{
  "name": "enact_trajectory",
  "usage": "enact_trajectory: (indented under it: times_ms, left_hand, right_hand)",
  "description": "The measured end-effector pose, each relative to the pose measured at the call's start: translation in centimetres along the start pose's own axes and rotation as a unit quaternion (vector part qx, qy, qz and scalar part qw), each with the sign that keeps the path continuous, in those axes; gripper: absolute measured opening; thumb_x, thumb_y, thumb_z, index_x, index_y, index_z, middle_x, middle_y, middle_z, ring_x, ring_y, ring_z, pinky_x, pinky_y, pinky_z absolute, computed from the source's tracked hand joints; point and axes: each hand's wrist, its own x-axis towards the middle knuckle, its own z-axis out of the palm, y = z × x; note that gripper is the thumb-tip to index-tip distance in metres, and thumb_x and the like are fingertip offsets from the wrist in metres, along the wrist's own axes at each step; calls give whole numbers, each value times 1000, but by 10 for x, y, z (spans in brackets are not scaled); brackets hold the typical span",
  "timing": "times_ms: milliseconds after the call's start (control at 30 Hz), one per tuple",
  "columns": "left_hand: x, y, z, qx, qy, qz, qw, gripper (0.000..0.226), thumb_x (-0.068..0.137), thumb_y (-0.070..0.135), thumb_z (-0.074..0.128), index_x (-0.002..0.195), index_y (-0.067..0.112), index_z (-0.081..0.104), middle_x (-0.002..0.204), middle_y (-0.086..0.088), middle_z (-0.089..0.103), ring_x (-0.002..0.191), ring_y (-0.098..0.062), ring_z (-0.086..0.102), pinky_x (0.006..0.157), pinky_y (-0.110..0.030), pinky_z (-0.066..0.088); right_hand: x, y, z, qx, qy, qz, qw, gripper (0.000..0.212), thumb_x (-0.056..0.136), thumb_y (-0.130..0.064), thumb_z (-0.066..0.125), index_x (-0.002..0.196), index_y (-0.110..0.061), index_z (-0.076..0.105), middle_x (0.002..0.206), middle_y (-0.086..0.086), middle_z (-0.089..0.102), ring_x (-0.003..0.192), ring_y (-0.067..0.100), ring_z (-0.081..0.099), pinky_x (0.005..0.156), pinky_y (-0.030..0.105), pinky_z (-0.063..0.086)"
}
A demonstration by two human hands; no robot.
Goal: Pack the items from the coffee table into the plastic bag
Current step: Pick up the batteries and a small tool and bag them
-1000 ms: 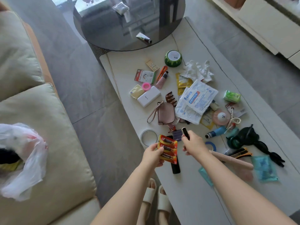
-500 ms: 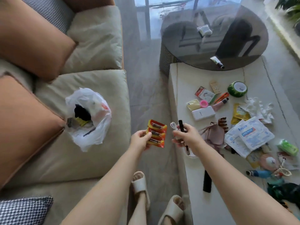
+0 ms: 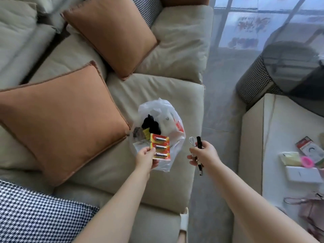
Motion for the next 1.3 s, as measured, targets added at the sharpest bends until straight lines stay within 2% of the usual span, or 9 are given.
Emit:
enact_trajectory:
  times_ms: [233,433,600,700,867,1000,1100,1167,1300]
  left_hand:
    - [68,3,-25,31,1,-42,999,9,95,7,51,100,9,59,72,-6,62,54,-15,57,45,-19,49]
    - [102,0,-20,52,-34,-49,997,11,95,11,52,101,12,61,93,-8,66,74,-20,62,60,-25,48]
    - [115,-3,-11,112,-73,-37,990,26,96,10,48,121,14,57,96,-2,59,69,-11,52,60,-23,45]
    - [126,-13,-10,204,-67,-2,977,32,95,8,44,122,14,60,108,-2,61,85,-18,59,79,-32,52]
    - [143,-23,-21,359,86,25,929,35,92,16,52,126,24,55,134,-9,46,120,-29,48,99,-36,42]
    - [160,-38,-22,240,105,-73,962,63,88,24,62,144,19,33,140,-13,40,129,-33,41,108,-42,38]
    - [162,-44,-17,97,111,-109,983,77,89,16,63,150,16,17,146,-11,40,131,-32,43,109,-42,38]
    - [161,-43,-17,55,115,-127,984,78,89,15,63,151,16,15,147,-11,39,131,-32,44,107,-42,38]
    - [157,-32,-24,-7,119,-93,988,44,88,19,64,130,12,53,124,-7,63,105,-26,61,97,-37,48]
  right_hand:
    - [55,-3,76,-4,-9,57,998,44,81,11,52,113,-18,48,87,11,53,63,23,53,63,37,52]
    - [90,0,112,-95,18,27,995,7,89,-15,49,84,-11,51,71,5,53,70,25,53,66,35,43]
    - [101,-3,122,-119,-2,14,993,39,97,-8,37,135,-14,44,124,5,55,111,24,53,98,37,46]
    - [104,1,118,-184,9,-7,983,44,94,-5,39,138,-11,43,138,6,50,115,22,52,102,37,44]
    - [110,8,93,-362,93,-102,922,43,90,-6,43,131,-12,51,137,6,50,126,26,41,101,32,36]
    - [117,21,80,-480,84,-112,866,52,93,-16,49,143,-20,36,155,1,24,143,26,15,111,43,26]
    - [119,32,79,-436,66,-85,894,60,95,-11,46,148,-23,23,160,4,2,146,30,6,114,43,20]
    - [119,39,81,-361,71,-70,927,61,95,-5,43,149,-24,22,158,11,6,143,31,17,111,36,25]
    - [111,38,78,-288,91,-85,950,55,92,1,40,142,-22,40,139,9,38,124,23,44,99,25,34]
